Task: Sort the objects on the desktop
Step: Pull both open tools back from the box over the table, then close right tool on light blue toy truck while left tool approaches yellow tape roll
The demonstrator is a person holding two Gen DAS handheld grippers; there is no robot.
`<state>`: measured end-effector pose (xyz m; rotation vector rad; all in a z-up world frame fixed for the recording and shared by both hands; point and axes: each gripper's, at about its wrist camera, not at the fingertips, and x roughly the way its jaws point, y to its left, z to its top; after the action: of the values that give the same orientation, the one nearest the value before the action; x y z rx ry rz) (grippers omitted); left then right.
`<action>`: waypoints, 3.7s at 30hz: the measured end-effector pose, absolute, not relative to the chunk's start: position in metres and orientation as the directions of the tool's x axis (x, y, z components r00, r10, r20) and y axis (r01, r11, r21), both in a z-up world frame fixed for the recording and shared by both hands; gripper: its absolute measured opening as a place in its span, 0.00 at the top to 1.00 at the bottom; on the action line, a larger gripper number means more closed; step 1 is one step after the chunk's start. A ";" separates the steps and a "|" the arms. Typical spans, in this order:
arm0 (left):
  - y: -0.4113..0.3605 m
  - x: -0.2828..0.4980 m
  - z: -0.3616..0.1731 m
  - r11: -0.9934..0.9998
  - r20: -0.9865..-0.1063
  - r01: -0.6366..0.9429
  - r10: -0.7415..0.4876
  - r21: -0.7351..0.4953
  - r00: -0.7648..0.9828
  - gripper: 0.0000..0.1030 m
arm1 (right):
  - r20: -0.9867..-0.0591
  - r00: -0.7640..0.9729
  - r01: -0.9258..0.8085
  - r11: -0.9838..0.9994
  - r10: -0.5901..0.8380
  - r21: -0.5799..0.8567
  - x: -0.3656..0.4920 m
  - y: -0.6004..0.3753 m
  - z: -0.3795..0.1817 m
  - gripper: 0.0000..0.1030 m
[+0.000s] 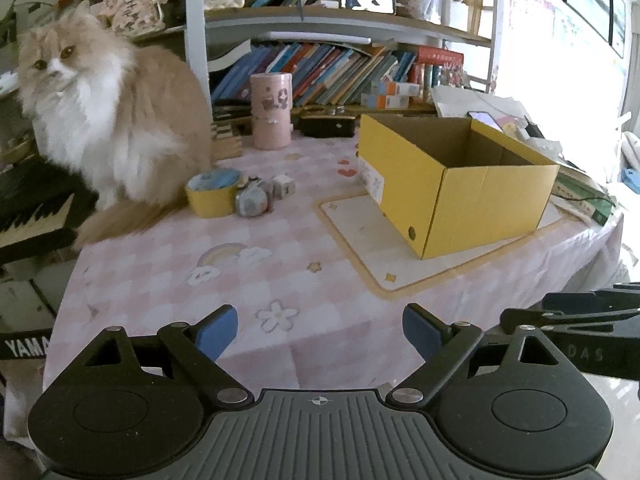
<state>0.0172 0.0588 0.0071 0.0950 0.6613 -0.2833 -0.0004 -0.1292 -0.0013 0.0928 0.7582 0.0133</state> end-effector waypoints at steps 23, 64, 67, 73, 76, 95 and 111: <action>0.107 0.000 0.005 0.976 -0.608 0.213 -0.143 0.043 0.781 0.06 | -0.678 0.721 -0.119 0.990 0.142 0.081 0.000 -0.062 -0.003 0.51; 0.145 0.013 0.004 0.986 -0.602 0.163 -0.142 -0.020 0.786 0.00 | -0.684 0.712 -0.168 0.985 0.156 0.048 0.025 -0.023 0.000 0.47; 0.144 0.020 0.002 0.986 -0.605 0.164 -0.145 -0.024 0.783 0.00 | -0.686 0.711 -0.170 0.984 0.158 0.051 0.031 -0.026 -0.001 0.47; 0.136 0.038 0.000 0.990 -0.611 0.142 -0.100 0.020 0.785 0.00 | -0.690 0.702 -0.186 0.981 0.175 0.058 0.053 -0.031 -0.004 0.46; 0.133 0.052 -0.001 0.991 -0.618 0.130 -0.093 0.015 0.781 0.00 | -0.695 0.695 -0.199 0.978 0.184 0.060 0.068 -0.034 -0.005 0.46; 0.109 0.140 0.000 1.000 -0.631 0.015 -0.003 0.013 0.775 0.00 | -0.695 0.679 -0.269 0.961 0.238 0.065 0.172 -0.060 -0.003 0.42; 0.111 0.174 -0.006 0.994 -0.655 -0.103 0.099 0.032 0.749 0.00 | -0.706 0.646 -0.338 0.938 0.292 0.078 0.235 -0.054 -0.013 0.36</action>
<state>0.1741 0.1113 -0.0058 -0.0059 0.7151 0.1100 0.2347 -0.0543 -0.0126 -0.0625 0.7918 0.3585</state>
